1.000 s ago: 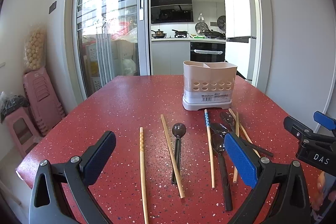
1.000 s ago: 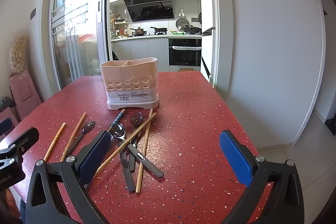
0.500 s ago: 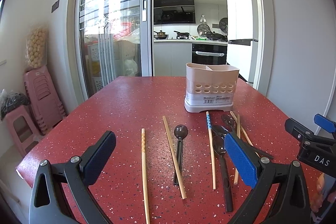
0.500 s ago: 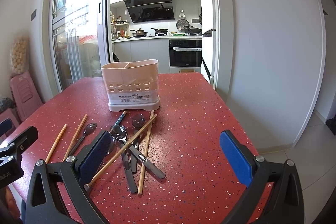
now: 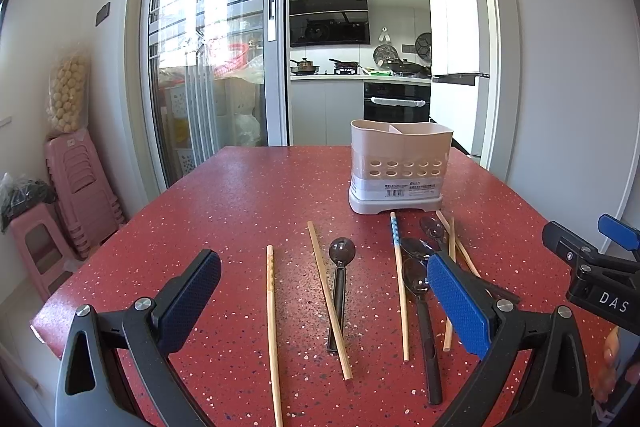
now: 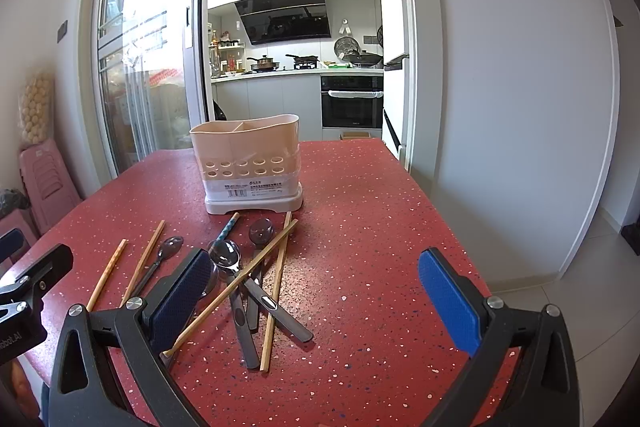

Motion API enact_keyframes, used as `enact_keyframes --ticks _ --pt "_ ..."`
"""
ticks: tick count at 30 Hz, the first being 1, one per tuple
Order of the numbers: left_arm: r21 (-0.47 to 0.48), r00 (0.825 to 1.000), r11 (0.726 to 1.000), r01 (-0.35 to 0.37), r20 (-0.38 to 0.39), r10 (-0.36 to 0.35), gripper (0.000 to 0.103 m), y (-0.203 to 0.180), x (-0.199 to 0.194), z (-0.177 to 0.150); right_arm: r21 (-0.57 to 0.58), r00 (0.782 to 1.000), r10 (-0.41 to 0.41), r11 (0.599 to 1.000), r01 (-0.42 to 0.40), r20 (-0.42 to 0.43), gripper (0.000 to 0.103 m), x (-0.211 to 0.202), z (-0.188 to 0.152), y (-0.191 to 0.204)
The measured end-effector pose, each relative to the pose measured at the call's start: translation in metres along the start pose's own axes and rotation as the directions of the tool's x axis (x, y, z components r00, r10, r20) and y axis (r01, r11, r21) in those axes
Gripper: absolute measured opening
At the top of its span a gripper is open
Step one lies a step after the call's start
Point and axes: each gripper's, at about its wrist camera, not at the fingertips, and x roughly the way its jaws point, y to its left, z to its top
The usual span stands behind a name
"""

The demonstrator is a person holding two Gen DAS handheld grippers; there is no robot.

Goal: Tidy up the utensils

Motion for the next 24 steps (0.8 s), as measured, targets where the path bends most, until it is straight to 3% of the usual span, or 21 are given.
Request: enact_keyframes --ticks 24 --pt "0.012 1.0 1.0 0.006 0.0 -0.006 0.103 -0.005 0.0004 0.0007 0.018 1.0 -0.001 1.0 0.002 -0.006 0.103 0.0005 -0.0003 -0.0038"
